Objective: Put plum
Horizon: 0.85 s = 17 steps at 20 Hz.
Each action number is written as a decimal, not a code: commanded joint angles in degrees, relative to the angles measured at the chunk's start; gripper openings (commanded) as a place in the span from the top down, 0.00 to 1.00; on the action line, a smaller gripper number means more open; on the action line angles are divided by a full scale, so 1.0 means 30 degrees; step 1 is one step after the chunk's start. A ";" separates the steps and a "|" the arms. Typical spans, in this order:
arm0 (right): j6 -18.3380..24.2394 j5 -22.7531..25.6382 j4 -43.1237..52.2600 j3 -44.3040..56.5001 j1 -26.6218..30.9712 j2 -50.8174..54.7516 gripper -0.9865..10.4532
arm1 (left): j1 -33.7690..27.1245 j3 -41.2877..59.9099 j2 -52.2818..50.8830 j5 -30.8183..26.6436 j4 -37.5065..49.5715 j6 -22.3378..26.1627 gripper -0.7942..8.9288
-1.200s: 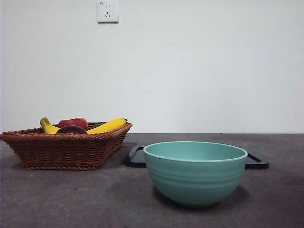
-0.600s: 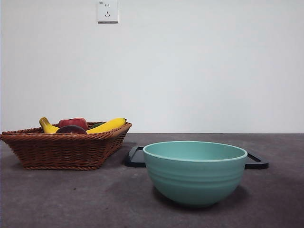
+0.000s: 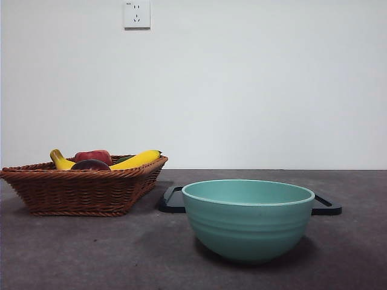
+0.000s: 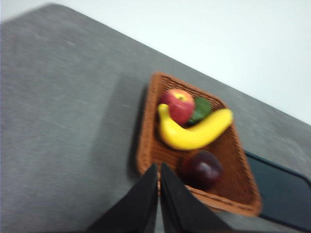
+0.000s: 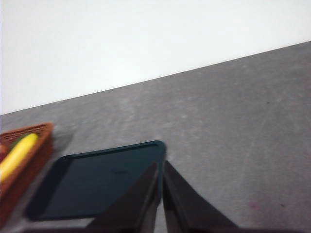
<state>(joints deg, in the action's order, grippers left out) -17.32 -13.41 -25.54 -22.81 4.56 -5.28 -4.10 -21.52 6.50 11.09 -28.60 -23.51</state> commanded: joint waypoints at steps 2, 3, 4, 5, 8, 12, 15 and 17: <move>0.0896 -0.1173 -0.1574 -0.2011 0.0022 -0.1566 0.91 | 0.0000 -0.2142 0.1362 0.1494 -0.0991 0.1282 0.91; 0.1231 -0.1647 -0.2222 -0.2645 0.0022 -0.2186 0.91 | 0.0000 -0.2798 0.1945 0.1923 -0.1552 0.1829 0.91; 0.1508 -0.2106 -0.2703 -0.3089 0.0022 -0.2659 0.91 | 0.0000 -0.3293 0.2397 0.2288 -0.1989 0.2273 0.91; 0.1785 -0.2543 -0.3169 -0.3519 0.0022 -0.3133 0.91 | 0.0000 -0.3752 0.2856 0.2601 -0.2426 0.2710 0.91; 0.2688 -0.4095 -0.4495 -0.4852 0.0007 -0.4779 0.91 | 0.0036 -0.5333 0.4495 0.3883 -0.4058 0.4211 0.91; 0.3526 -0.5617 -0.5807 -0.6375 -0.0291 -0.6666 0.91 | 0.0321 -0.7089 0.6353 0.5180 -0.5836 0.5690 0.91; 0.4000 -0.6368 -0.7002 -0.7439 -0.0714 -0.7992 0.91 | 0.0714 -0.8094 0.7453 0.5748 -0.6710 0.6353 0.91; 0.4510 -0.6666 -0.7963 -0.8174 -0.1086 -0.8867 0.91 | 0.1042 -0.8641 0.8109 0.6076 -0.7176 0.6652 0.91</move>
<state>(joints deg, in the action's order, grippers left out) -6.00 -33.06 -49.30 -46.35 1.48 -31.22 -1.08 -46.33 30.30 28.86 -50.26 -6.02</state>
